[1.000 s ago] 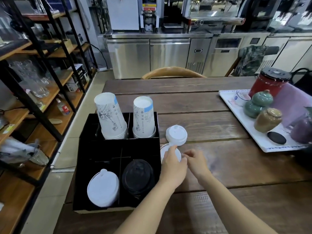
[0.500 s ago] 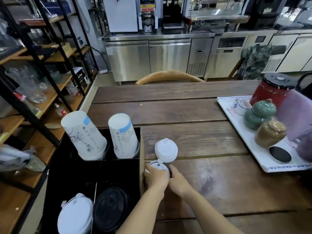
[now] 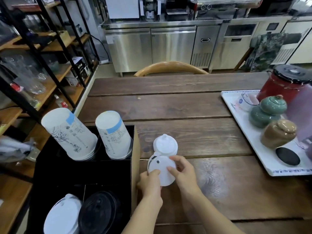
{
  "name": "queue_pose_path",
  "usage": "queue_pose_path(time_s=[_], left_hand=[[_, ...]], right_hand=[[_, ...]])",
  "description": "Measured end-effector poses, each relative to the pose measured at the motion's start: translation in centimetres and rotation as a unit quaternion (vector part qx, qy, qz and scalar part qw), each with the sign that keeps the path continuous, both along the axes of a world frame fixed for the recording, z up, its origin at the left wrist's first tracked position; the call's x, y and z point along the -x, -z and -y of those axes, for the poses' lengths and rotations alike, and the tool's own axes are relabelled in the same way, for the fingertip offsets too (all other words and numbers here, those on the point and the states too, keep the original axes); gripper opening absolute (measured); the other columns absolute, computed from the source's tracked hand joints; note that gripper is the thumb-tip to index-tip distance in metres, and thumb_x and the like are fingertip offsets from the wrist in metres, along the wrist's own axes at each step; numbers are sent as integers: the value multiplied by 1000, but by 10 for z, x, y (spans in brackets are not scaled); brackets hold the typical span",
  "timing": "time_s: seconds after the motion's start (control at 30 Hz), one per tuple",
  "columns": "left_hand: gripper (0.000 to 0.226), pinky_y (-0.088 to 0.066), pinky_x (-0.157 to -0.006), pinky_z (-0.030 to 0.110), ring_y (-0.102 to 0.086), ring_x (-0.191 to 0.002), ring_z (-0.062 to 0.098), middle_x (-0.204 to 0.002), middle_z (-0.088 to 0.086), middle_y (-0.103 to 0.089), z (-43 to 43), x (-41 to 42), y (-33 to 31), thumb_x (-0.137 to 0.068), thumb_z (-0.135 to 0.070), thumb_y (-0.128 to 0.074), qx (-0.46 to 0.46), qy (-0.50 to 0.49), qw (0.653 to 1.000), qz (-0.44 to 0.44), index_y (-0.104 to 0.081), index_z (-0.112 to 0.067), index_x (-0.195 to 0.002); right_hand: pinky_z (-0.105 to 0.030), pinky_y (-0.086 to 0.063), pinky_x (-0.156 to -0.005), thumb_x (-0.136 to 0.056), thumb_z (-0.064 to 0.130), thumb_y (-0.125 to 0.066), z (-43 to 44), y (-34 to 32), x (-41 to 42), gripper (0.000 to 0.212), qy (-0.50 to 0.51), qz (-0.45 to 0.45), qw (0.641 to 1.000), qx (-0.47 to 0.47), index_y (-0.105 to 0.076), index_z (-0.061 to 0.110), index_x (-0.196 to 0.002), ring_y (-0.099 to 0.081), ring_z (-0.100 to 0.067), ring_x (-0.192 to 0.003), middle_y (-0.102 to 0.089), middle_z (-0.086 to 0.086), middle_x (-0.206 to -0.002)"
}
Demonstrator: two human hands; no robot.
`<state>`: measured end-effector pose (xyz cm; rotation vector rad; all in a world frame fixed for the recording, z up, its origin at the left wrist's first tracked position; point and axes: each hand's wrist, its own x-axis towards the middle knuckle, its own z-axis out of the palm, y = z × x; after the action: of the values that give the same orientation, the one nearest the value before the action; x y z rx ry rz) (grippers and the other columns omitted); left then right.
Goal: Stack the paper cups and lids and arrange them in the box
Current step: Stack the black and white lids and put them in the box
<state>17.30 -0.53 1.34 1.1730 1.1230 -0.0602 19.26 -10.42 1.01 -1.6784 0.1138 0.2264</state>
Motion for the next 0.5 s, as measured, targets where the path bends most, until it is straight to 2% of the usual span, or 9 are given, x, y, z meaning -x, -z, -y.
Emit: queue_pose_path(time_s=[0.1, 0.17, 0.27, 0.33, 0.4, 0.5], left_hand=[[13, -55, -76, 39, -61, -86, 24, -97, 8, -62, 1, -7, -17, -82, -6, -57, -34, 20, 997, 66, -58, -16, -90], [16, -55, -84, 42, -61, -83, 21, -86, -2, -61, 1, -17, -27, -84, -4, -56, -76, 61, 991, 89, -55, -20, -84], [19, -54, -89, 43, -63, -95, 26, -84, -7, -61, 0, -36, -37, -85, -3, -57, -132, 106, 978, 119, -56, -18, -97], [27, -55, -82, 38, -60, -93, 23, -85, -5, -59, -3, -47, -39, -86, 0, -56, -114, 98, 981, 122, -54, -18, -107], [25, -53, -75, 34, -56, -89, 21, -87, -1, -60, -6, -56, -36, -88, 0, -56, -98, 83, 985, 112, -53, -17, -106], [21, -53, -82, 40, -57, -88, 24, -85, 1, -60, -5, -65, -28, -88, -1, -55, -93, 78, 989, 88, -59, -5, -109]], right_hand=[[-29, -56, -78, -83, 2, -65, 2, -4, -18, 24, 25, 7, 999, -33, -62, 17, -101, -64, -18, -97, -67, -5, -104], [-38, -56, -81, -84, 10, -64, 2, -9, -35, 20, 42, 22, 999, -23, -63, 14, -103, -65, -21, -100, -68, -7, -106], [-34, -53, -76, -87, 10, -61, 2, -17, -62, 13, 39, 46, 998, 18, -62, 10, -100, -63, -24, -96, -67, -10, -104], [-38, -52, -78, -87, 8, -59, 1, -19, -77, 9, 34, 35, 998, 45, -61, 13, -95, -62, -26, -96, -67, -10, -100], [-41, -51, -83, -87, 9, -59, -1, -18, -89, 7, 21, 23, 996, 79, -61, 15, -90, -62, -27, -95, -67, -7, -96], [-33, -47, -78, -89, 11, -58, -4, -14, -99, 5, 9, 14, 994, 112, -60, 14, -92, -58, -21, -93, -63, -3, -94]])
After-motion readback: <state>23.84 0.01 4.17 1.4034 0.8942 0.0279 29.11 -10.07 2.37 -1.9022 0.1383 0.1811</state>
